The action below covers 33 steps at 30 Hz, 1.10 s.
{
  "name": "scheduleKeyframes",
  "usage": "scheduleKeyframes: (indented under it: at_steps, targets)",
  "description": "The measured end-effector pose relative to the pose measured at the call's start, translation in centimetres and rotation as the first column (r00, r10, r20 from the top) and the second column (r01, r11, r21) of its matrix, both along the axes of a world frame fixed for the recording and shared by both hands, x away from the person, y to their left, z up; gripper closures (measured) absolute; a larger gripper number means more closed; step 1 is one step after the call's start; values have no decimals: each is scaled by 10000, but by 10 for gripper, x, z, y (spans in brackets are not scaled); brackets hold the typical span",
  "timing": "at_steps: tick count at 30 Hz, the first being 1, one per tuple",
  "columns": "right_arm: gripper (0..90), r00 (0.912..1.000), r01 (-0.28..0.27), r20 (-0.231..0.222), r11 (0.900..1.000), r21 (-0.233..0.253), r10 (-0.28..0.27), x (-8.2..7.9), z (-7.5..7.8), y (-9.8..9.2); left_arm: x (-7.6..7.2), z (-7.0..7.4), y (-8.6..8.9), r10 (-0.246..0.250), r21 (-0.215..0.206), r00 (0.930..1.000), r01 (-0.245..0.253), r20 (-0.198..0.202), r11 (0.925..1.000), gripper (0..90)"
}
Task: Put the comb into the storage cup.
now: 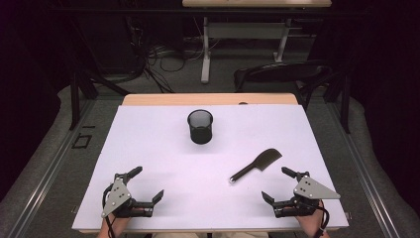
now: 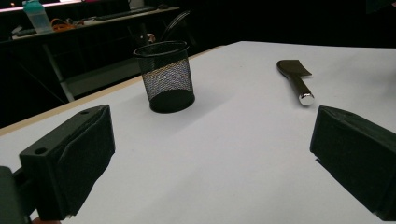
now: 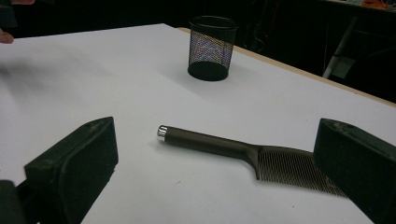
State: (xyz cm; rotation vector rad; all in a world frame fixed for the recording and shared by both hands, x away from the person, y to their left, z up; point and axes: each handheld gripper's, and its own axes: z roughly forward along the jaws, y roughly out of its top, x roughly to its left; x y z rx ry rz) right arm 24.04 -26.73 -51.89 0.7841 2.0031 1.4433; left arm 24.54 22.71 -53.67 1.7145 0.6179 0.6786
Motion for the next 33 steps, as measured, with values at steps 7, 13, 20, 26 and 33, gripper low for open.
scheduleKeyframes:
  at_steps: [7,13,20,26,33]
  targets:
    - [0,9995,176,-260,9998,-124,-180,2,0,1,1,0,0,-43,28,10000,43,-14,10000,0]
    - [0,9994,98,-337,9998,-178,-104,3,2,4,1,0,0,30,44,10000,-29,-22,10000,0]
    - [0,9985,96,-541,9998,-172,-105,4,6,10,1,0,-2,16,96,10000,-15,-50,10000,0]
    - [0,9955,-58,-952,9986,-521,9,14,4,20,2,-1,-3,86,120,9999,-85,-72,9999,0]
    - [0,9912,-356,-1302,9946,-973,228,27,5,31,3,-1,-2,92,138,9999,-90,-91,9999,0]
